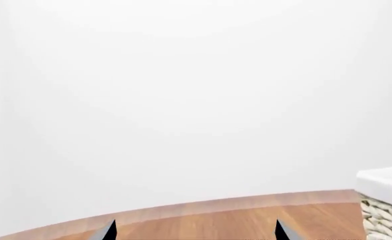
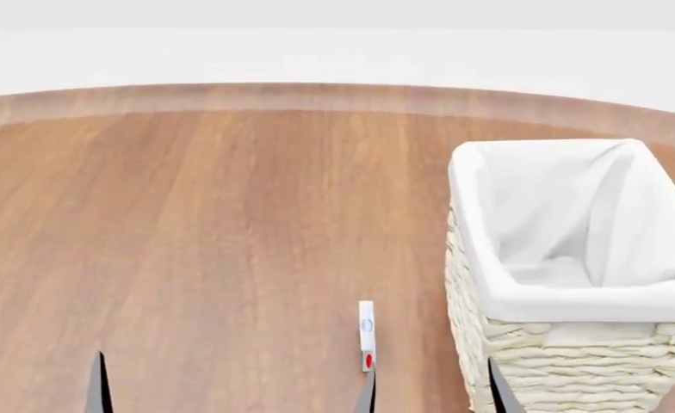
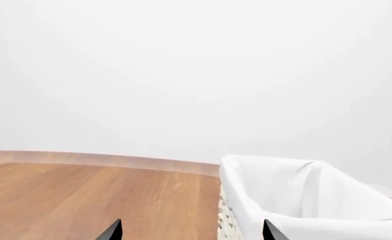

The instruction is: Pick up the ketchup, and put it in the basket.

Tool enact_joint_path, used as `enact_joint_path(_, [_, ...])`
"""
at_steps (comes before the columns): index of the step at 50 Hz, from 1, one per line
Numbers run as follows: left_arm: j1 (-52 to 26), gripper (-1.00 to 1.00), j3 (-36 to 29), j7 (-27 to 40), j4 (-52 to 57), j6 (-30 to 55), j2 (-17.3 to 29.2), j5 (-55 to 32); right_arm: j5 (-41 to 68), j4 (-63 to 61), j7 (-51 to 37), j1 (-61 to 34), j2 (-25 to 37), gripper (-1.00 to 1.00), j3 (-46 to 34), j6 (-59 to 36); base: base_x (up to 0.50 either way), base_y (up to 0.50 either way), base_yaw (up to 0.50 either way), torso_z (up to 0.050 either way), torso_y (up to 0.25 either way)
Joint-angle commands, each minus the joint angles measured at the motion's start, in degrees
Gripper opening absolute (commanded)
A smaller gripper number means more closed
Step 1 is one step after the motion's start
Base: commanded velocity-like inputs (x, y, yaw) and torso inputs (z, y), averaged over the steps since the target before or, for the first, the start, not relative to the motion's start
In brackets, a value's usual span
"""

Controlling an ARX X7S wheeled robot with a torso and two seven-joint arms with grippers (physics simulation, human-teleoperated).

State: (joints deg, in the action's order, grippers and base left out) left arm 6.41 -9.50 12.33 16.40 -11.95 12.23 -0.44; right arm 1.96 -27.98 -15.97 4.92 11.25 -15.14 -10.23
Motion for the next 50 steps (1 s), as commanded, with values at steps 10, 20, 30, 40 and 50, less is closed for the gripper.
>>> enact_joint_path(10, [-0.56,1.0,-0.83,0.8,-1.17,-0.21,0.5,0.53,0.73,0.84,-0.67,-0.46,1.0,1.0,-1.19,0.25,0.0,0.0,0.34,0.0,0.0])
enact_joint_path(20, [-0.21,1.0,-1.36,1.1,-1.92,-1.06,0.88,0.96,1.11,1.15,-0.76,-0.3,1.26,1.0,-1.74,0.9,0.0,0.0,0.5,0.0,0.0])
enact_joint_path(30, [-0.4,1.0,-1.53,1.37,-2.08,-0.91,1.15,0.68,2.01,1.24,-0.71,-0.23,1.57,1.0,-2.06,1.89,0.0,0.0,0.2,0.0,0.0])
enact_joint_path(40, [-0.76,1.0,-1.5,0.46,-1.47,0.17,1.78,-2.08,2.39,1.82,-0.84,-0.43,1.81,1.0,-2.32,2.55,0.0,0.0,0.0,0.0,0.0])
enact_joint_path(50, [0.98,1.0,1.28,-2.35,0.78,-0.08,5.36,-9.02,2.51,2.52,-1.23,-0.47,1.92,1.0,-2.71,2.48,0.0,0.0,0.0,0.0,0.0])
